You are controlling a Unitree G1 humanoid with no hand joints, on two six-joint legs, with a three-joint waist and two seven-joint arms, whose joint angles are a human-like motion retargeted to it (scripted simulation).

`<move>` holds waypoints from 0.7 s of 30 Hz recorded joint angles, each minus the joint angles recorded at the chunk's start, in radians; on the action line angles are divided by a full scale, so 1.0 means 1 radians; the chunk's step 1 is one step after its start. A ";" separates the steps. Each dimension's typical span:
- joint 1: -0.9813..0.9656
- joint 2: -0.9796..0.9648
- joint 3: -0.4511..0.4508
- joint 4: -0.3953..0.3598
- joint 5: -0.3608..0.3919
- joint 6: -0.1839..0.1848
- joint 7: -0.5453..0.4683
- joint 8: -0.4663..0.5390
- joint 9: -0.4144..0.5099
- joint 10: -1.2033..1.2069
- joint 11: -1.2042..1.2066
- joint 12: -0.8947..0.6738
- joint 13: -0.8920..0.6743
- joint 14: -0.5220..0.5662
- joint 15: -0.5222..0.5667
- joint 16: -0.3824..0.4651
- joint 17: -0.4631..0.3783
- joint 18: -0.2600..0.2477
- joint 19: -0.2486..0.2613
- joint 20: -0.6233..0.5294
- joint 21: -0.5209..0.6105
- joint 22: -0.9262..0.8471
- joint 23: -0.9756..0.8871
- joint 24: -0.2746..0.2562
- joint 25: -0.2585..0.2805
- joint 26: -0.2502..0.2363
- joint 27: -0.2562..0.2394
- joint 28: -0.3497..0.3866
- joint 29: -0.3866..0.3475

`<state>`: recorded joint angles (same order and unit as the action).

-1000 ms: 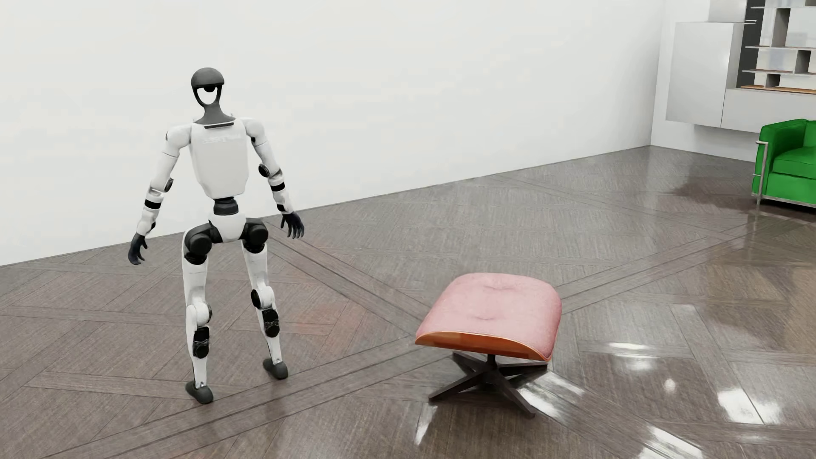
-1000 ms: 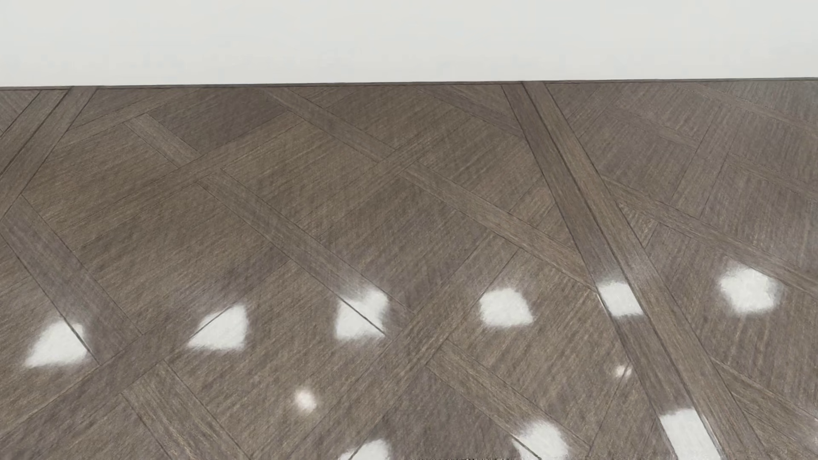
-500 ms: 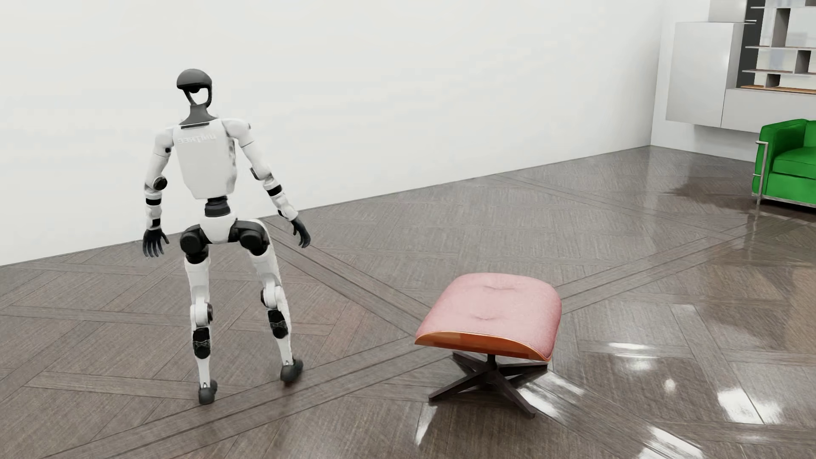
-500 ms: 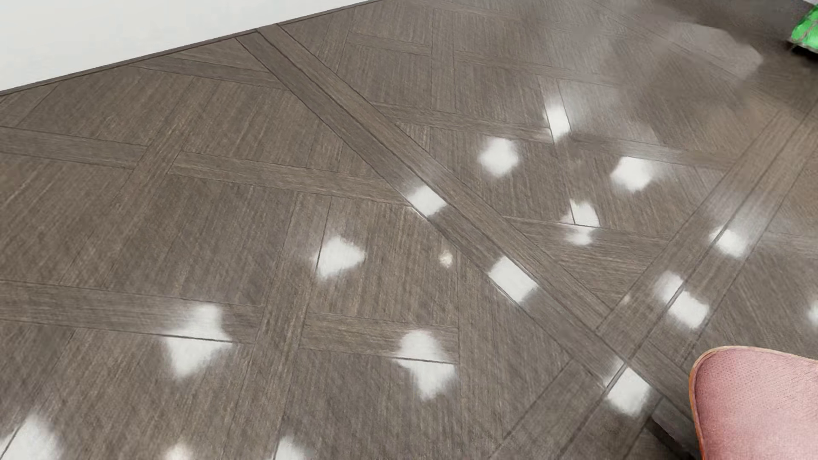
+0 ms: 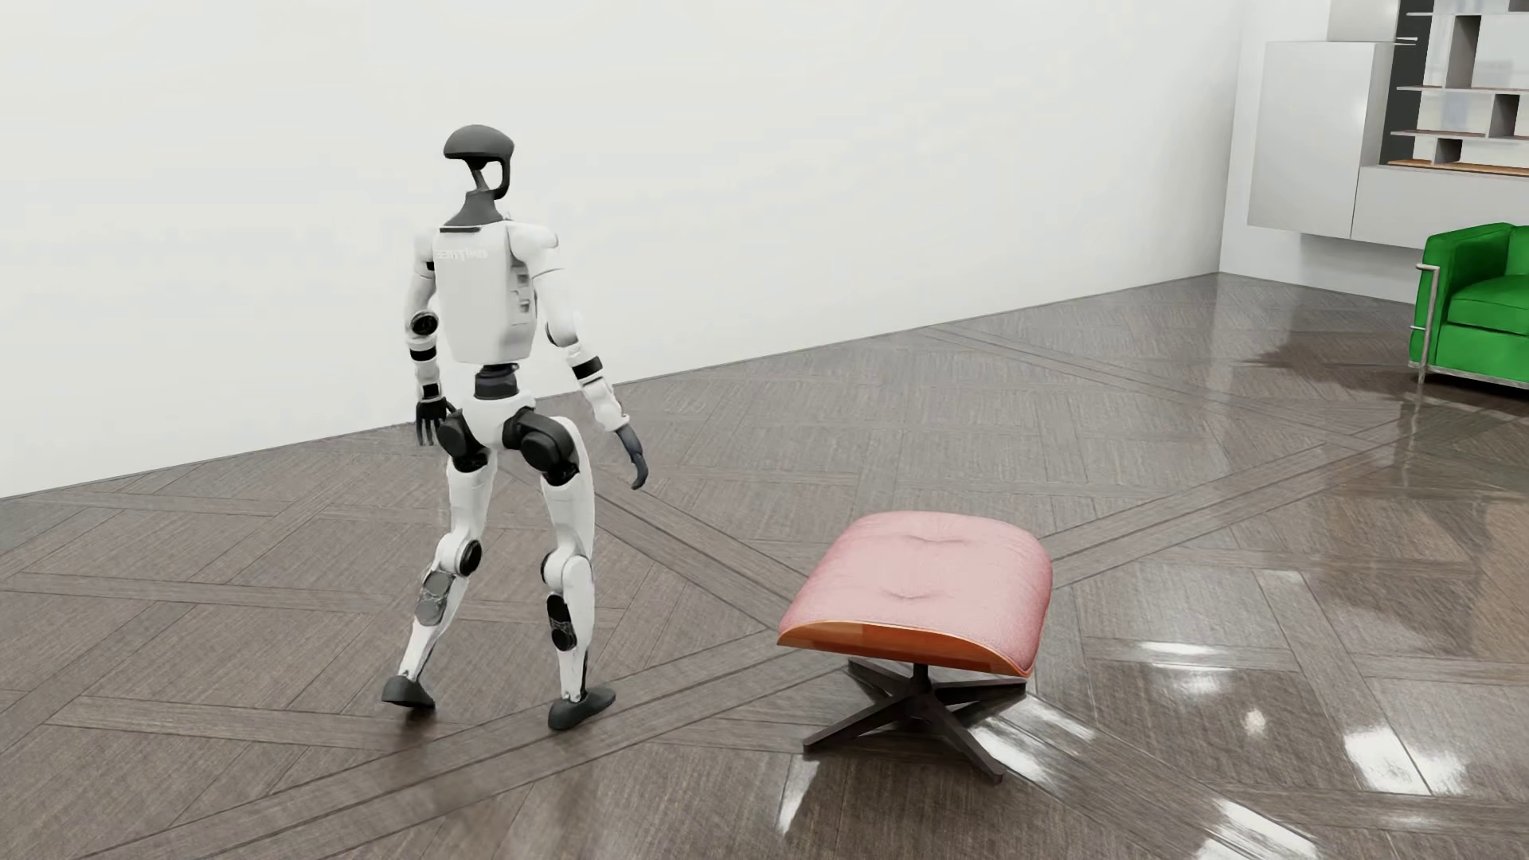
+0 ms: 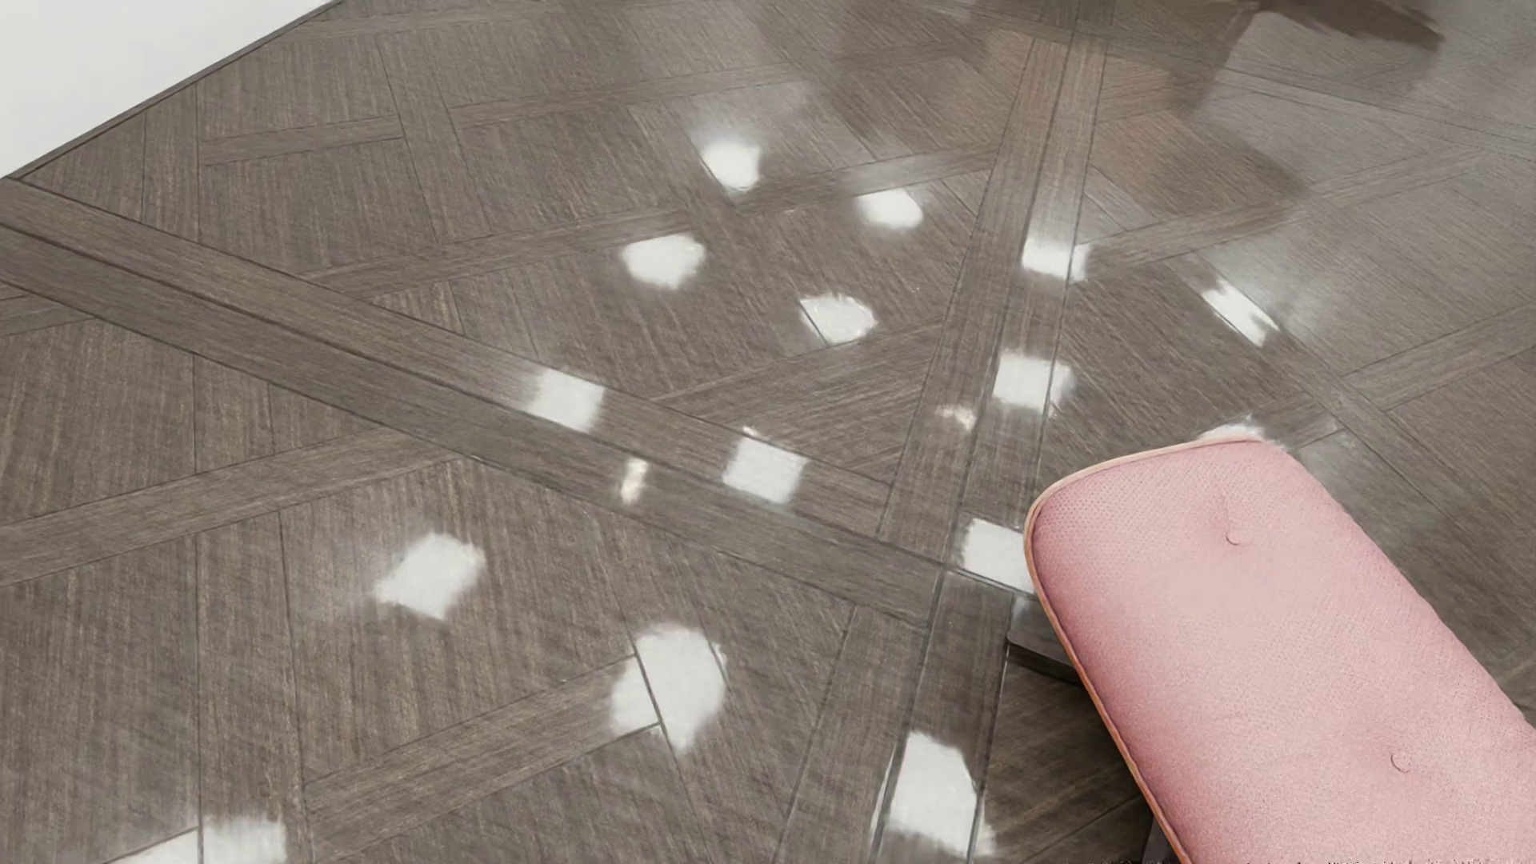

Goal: Rest on the chair

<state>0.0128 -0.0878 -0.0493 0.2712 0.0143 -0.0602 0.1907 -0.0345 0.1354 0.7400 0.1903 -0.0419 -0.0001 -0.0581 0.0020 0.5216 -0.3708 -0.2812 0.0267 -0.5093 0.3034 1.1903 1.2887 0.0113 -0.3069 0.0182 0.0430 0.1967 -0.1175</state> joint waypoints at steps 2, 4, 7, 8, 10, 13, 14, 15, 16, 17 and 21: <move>-0.101 0.061 0.037 -0.080 0.010 0.001 -0.086 0.016 0.014 0.086 -0.035 -0.003 -0.012 -0.077 -0.013 -0.019 -0.017 0.083 -0.009 -0.009 0.041 -0.003 0.001 0.000 0.012 0.000 0.007 -0.024 0.000; -0.230 0.077 0.066 -0.144 0.013 0.012 -0.145 0.013 0.021 0.091 -0.002 -0.004 -0.037 -0.101 -0.055 -0.031 -0.034 0.046 -0.017 0.015 0.077 -0.014 -0.006 0.045 0.010 -0.005 0.005 -0.053 0.007; -0.348 0.154 0.087 -0.229 0.024 0.018 -0.176 0.020 0.024 -0.146 -0.040 -0.003 -0.071 -0.105 -0.087 -0.036 -0.040 0.052 -0.017 0.027 0.117 -0.001 -0.028 0.053 0.015 -0.006 0.000 -0.066 0.006; -0.363 0.174 0.093 -0.246 0.029 0.018 -0.160 0.016 0.025 -0.260 -0.044 -0.002 -0.083 -0.104 -0.103 -0.031 -0.039 0.061 -0.021 0.044 0.131 0.004 -0.039 0.061 0.007 -0.005 -0.005 -0.067 0.004; -0.367 0.240 0.096 -0.269 0.040 0.018 -0.133 0.004 0.034 -0.398 -0.056 0.005 -0.097 -0.090 -0.139 -0.022 -0.037 0.097 -0.032 0.069 0.148 0.009 -0.063 0.063 -0.003 0.005 -0.007 -0.079 0.013; -0.342 0.334 0.099 -0.262 0.058 0.013 -0.107 -0.021 0.016 -0.371 -0.019 0.030 -0.070 0.009 -0.181 -0.011 -0.035 0.009 -0.037 0.100 0.142 0.015 -0.081 0.064 -0.021 0.011 -0.015 -0.084 0.016; -0.302 0.326 0.099 -0.269 0.049 0.005 -0.096 -0.036 -0.004 -0.395 0.059 0.047 -0.053 0.025 -0.203 -0.007 -0.036 0.051 -0.029 0.127 0.130 0.008 -0.086 0.076 -0.031 0.014 -0.013 -0.097 0.023; -0.284 0.284 0.098 -0.287 0.025 -0.011 -0.117 -0.043 -0.015 -0.384 0.197 0.051 -0.044 0.030 -0.205 -0.008 -0.033 0.073 0.016 0.127 0.113 0.010 -0.076 0.076 -0.033 0.011 -0.014 -0.089 0.020; -0.252 0.214 0.090 -0.302 -0.015 -0.023 -0.132 -0.033 -0.024 -0.390 0.384 0.057 -0.030 0.033 -0.159 -0.012 -0.030 0.081 0.113 0.116 0.110 0.016 -0.059 0.072 -0.019 0.015 -0.013 -0.080 0.010; -0.194 0.143 0.074 -0.312 -0.067 -0.033 -0.121 -0.044 -0.022 -0.424 0.581 0.069 -0.023 0.038 -0.009 -0.012 -0.033 0.120 0.267 0.118 0.117 0.006 -0.048 0.083 -0.018 0.019 -0.013 -0.092 0.033; -0.064 -0.151 0.015 -0.273 -0.142 -0.025 -0.115 0.031 0.006 -0.469 0.879 0.036 -0.032 0.027 -0.020 -0.012 -0.034 0.158 0.203 0.097 0.092 -0.020 -0.050 0.100 -0.058 0.011 0.001 -0.060 0.029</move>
<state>-0.0515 -0.2383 -0.0343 -0.0014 -0.1281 -0.0852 0.0762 -0.0033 0.1416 0.2715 1.0697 -0.0057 -0.0324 -0.0310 -0.0184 0.5094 -0.4051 -0.1228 0.2298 -0.4120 0.3955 1.1704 1.2391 0.1108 -0.3646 0.0293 0.0440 0.1363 -0.0886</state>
